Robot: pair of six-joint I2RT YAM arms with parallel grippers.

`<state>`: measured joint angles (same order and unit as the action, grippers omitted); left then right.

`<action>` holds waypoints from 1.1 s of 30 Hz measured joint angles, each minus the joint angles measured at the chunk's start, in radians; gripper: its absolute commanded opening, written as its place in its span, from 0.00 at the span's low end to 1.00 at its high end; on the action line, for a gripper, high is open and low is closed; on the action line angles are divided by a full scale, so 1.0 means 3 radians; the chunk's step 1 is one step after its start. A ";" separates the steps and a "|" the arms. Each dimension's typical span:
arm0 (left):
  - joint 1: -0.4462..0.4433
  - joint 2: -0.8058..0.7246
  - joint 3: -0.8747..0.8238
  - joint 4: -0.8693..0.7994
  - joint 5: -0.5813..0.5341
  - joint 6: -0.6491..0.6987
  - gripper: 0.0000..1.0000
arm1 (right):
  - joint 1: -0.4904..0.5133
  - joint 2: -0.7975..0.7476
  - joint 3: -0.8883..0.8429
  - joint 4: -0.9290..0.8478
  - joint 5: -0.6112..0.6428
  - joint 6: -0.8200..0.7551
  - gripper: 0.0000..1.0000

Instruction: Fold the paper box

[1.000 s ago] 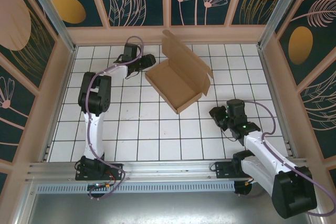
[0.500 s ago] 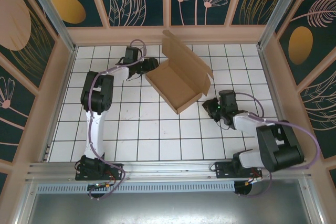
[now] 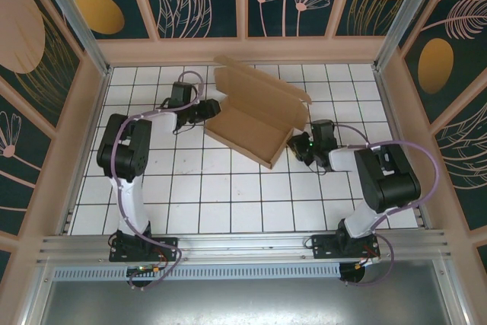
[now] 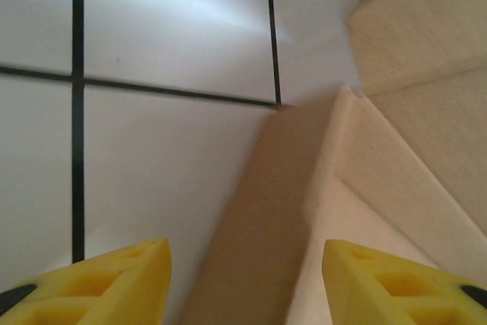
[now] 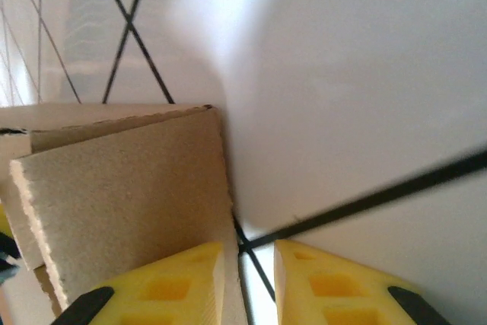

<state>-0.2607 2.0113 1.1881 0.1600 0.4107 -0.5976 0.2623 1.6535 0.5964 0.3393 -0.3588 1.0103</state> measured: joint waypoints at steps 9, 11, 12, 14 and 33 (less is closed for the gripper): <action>-0.0048 -0.0580 -0.0813 0.0187 -0.0212 -0.0083 0.53 | -0.0003 0.0329 0.0326 0.0080 -0.0201 -0.0198 0.30; -0.0048 -0.0721 -0.0985 0.0205 -0.0268 -0.0122 0.53 | 0.0001 0.0401 0.0403 0.0081 -0.0251 -0.0223 0.31; -0.0048 -0.0792 -0.1068 0.0216 -0.0294 -0.0140 0.53 | 0.0004 0.0443 0.0449 0.0090 -0.0285 -0.0235 0.32; -0.0048 -0.0885 -0.1186 0.0229 -0.0348 -0.0181 0.53 | 0.0017 0.0525 0.0534 0.0107 -0.0336 -0.0264 0.33; -0.0083 -0.2141 -0.1717 -0.0102 -0.0991 -0.0421 0.76 | 0.0074 0.0568 0.0687 0.0207 -0.0495 -0.0776 0.66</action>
<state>-0.2855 1.3689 0.6731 0.1295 0.1135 -0.7238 0.2844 1.8240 0.8024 0.4015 -0.5072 0.7776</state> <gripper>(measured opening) 0.756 0.632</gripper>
